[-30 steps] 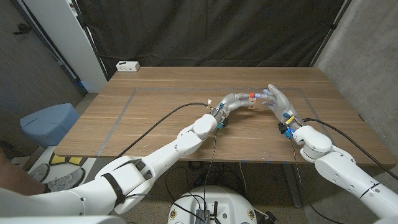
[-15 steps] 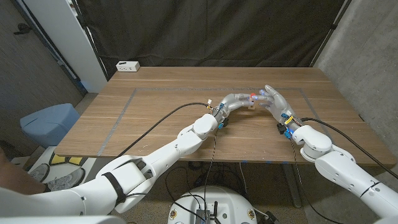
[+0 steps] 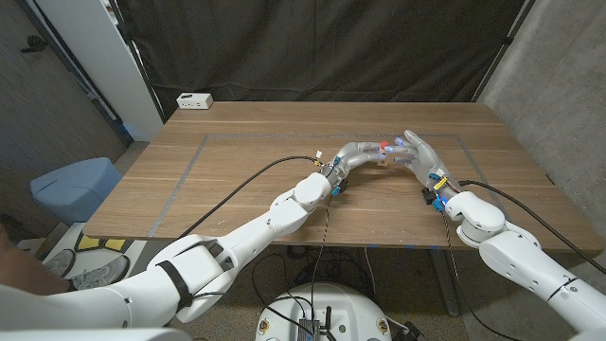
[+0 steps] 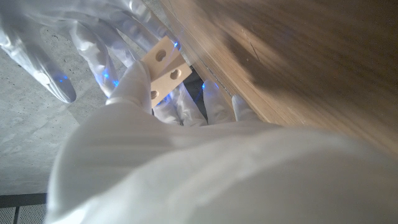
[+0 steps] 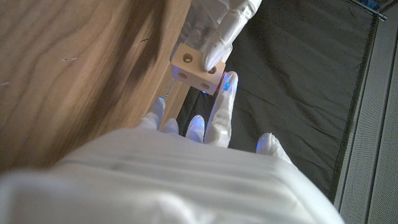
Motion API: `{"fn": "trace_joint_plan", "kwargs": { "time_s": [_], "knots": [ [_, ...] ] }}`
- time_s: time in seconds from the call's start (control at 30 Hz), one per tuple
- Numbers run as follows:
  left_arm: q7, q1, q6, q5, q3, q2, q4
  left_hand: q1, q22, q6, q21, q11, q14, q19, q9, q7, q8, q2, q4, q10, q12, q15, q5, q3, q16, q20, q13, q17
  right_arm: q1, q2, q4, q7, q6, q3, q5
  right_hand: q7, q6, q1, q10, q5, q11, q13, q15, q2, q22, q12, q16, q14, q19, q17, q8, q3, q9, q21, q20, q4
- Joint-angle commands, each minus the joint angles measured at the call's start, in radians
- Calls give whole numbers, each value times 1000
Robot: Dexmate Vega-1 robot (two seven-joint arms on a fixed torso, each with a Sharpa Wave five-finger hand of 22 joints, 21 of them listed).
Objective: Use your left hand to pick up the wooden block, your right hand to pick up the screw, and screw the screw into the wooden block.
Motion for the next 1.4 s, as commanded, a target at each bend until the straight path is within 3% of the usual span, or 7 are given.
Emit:
{"fn": "trace_joint_plan", "kwargs": {
  "time_s": [0.03,0.23,0.47,0.63,1.2,1.4],
  "knots": [
    [3,-3,-5,1,-1,-1,6,-16,5,53,3,0,6,7,4,35,9,27,13,9,6,-58,6,15,3,2,3,0,-10,16,-9,-53,-2,9,-18,-4,0,16,8,5,5,2,3,-2,1,1,3,11,28,0,-4,7,4,10,-1,-9],
    [5,0,-3,3,0,3,-3,-16,5,52,3,0,6,7,4,37,9,26,12,9,6,-58,6,15,3,2,3,1,-10,25,-4,-61,3,8,-25,-4,-52,21,-3,3,28,3,26,-9,1,-11,-4,9,34,2,-21,8,17,3,5,-16],
    [5,5,0,5,0,8,-18,-14,5,53,3,0,5,7,4,38,9,27,12,8,6,-57,6,16,3,3,3,1,-14,29,-3,-69,11,10,-33,-8,-92,26,-14,1,28,4,33,-14,1,-17,-7,10,42,2,-33,9,24,1,11,-24],
    [7,10,4,8,1,13,-32,-14,5,53,3,0,7,8,4,36,9,27,12,9,6,-57,6,15,4,2,3,1,-15,27,-3,-65,12,11,-35,-18,-144,30,-39,-2,26,5,41,-18,2,-25,-15,-2,18,3,-48,10,32,-13,20,-31],
    [9,21,19,12,2,22,-60,-15,5,52,3,0,6,8,4,36,9,27,12,9,6,-56,6,15,4,2,4,1,9,24,15,-24,19,1,-27,-33,-225,20,-104,-8,22,5,53,-24,2,-34,-27,-42,-20,8,-75,4,35,-24,26,-32],
    [8,19,20,11,2,21,-56,-15,5,52,3,0,6,7,4,38,9,27,12,9,6,-56,6,15,4,2,4,1,19,18,24,2,20,-4,-20,-52,-284,2,-142,-9,21,5,63,-32,3,-34,-31,-70,-46,11,-92,-6,32,-27,44,-26]
  ]
}}
